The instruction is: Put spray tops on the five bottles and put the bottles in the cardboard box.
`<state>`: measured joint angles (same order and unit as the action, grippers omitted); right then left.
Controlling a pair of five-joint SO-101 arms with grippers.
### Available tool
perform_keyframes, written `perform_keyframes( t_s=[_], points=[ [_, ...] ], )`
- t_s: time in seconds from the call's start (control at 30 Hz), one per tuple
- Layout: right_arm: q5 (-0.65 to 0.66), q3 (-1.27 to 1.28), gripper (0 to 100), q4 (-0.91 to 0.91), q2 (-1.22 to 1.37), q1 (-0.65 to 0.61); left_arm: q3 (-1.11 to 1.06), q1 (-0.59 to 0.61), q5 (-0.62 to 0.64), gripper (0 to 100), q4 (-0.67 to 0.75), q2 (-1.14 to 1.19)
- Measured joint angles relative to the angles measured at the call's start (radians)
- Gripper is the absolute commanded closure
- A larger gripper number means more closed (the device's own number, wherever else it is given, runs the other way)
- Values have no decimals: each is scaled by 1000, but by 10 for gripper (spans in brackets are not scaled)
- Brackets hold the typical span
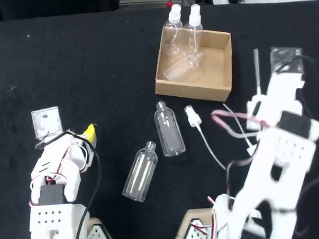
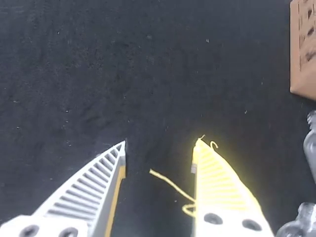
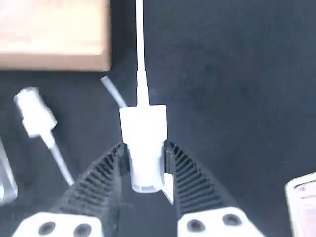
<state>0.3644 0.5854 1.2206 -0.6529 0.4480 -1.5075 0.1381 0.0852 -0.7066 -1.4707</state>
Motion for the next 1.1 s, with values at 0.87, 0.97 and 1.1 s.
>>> perform_keyframes(
  t_s=[0.87, 0.97, 1.1],
  points=[
    [410, 81, 979, -173, 232, -1174, 262, 629, -496, 787, -252, 0],
    [427, -15, 870, -184, 411, -1183, 242, 626, -503, 787, -252, 0],
    [427, -137, 686, -183, 609, -1183, 230, 626, -503, 785, -252, -3]
  ],
)
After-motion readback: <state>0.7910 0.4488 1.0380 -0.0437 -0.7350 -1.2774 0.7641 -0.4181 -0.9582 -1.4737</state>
